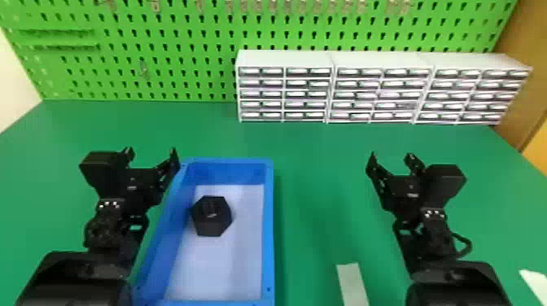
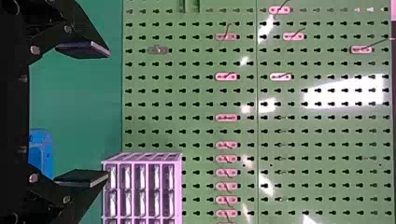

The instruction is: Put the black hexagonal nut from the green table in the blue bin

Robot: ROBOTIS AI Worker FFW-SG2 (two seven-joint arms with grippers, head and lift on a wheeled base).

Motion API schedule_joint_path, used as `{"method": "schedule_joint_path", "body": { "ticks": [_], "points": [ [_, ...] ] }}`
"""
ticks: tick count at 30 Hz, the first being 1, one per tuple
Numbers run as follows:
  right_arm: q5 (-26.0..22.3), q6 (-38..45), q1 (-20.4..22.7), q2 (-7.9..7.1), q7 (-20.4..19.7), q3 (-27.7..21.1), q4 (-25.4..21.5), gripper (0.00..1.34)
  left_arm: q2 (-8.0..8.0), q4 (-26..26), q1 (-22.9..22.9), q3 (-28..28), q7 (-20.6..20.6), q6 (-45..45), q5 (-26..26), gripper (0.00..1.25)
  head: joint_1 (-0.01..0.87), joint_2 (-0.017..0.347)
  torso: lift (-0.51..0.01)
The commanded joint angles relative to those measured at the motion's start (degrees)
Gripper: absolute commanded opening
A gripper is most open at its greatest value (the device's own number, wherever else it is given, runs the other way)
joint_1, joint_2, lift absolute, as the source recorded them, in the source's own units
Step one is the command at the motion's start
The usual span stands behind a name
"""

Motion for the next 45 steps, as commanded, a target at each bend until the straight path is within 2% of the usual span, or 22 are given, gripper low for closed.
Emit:
{"method": "schedule_joint_path", "body": {
  "ticks": [1, 20, 45],
  "points": [
    [0.09, 0.18, -0.21, 0.05, 0.01, -0.08, 0.05, 0.87, 0.0, 0.09, -0.36, -0.32, 0.0, 0.0, -0.14, 0.91, 0.686, 0.052, -0.097],
    [0.0, 0.35, -0.12, 0.05, 0.01, -1.13, 0.05, 0.87, 0.0, 0.17, -1.06, -1.11, -0.18, 0.53, -0.75, 0.91, 0.686, 0.052, -0.097],
    [0.44, 1.58, 0.67, 0.05, 0.01, -2.89, -0.83, 0.87, 0.0, -0.53, -0.89, 1.53, -1.49, 0.61, -0.84, 0.91, 0.686, 0.052, -0.097]
  ]
}}
